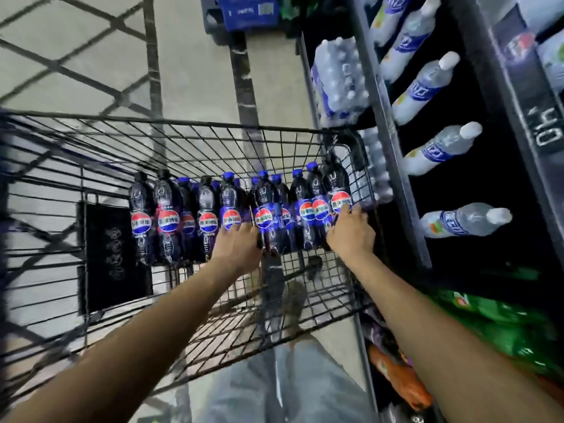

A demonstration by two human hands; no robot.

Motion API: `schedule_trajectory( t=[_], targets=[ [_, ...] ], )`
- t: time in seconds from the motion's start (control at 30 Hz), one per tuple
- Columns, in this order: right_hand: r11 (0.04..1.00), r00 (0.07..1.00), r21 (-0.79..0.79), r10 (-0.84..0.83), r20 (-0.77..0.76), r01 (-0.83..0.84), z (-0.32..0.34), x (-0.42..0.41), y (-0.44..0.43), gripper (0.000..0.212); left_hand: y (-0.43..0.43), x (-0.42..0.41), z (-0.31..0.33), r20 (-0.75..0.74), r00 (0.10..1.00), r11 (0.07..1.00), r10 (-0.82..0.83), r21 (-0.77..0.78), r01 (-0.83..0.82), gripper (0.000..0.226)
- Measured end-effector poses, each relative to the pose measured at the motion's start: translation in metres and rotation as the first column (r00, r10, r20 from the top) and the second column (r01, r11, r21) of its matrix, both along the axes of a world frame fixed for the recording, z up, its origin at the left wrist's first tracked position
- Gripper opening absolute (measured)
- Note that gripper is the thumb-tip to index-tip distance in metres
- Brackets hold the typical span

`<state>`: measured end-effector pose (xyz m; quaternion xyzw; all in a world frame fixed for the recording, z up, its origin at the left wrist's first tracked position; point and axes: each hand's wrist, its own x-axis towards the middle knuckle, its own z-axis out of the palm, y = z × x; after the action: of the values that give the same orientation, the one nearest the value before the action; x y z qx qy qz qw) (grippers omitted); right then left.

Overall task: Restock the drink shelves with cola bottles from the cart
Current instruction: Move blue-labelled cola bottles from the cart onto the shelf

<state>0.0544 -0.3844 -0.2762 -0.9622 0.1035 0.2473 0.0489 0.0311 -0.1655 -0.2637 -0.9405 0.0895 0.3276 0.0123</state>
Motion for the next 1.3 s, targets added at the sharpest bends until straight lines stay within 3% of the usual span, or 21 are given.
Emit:
schedule_trajectory(
  t=[0.17,0.3,0.57,0.93,1.07,1.17,1.3],
  targets=[
    [0.989,0.992,-0.083,-0.126,-0.011,0.125,-0.04,0.012,0.008,0.079,0.006,0.024,-0.035,-0.023,0.996,0.996,-0.087,-0.024,0.086,0.051],
    [0.958,0.97,-0.166,-0.218,0.109,0.234,-0.06,0.025,0.014,0.069,0.007,0.032,-0.056,-0.027,0.988,0.988,-0.152,-0.037,0.151,0.047],
    [0.887,0.875,0.004,-0.457,0.158,0.463,-0.064,0.028,0.033,0.07,0.027,0.035,-0.06,0.029,0.989,0.989,-0.147,-0.026,0.147,0.051],
    [0.972,0.982,0.181,-0.167,0.091,0.148,-0.053,0.013,0.13,0.087,0.136,0.023,-0.045,0.18,0.958,0.969,0.222,0.073,-0.238,0.068],
    [0.957,0.989,0.273,-0.127,0.073,0.103,-0.055,0.008,0.164,0.086,0.154,0.002,-0.058,0.115,0.847,0.854,0.519,-0.026,-0.52,0.079],
    [0.946,0.993,0.314,-0.103,0.064,0.078,-0.062,0.002,0.179,0.083,0.153,-0.006,-0.073,0.013,0.685,0.68,0.728,-0.136,-0.72,0.083],
    [0.932,0.994,0.351,-0.109,0.028,0.092,-0.07,-0.006,0.189,0.084,0.148,-0.005,-0.094,0.047,0.507,0.5,0.861,-0.264,-0.825,0.079]
  ],
)
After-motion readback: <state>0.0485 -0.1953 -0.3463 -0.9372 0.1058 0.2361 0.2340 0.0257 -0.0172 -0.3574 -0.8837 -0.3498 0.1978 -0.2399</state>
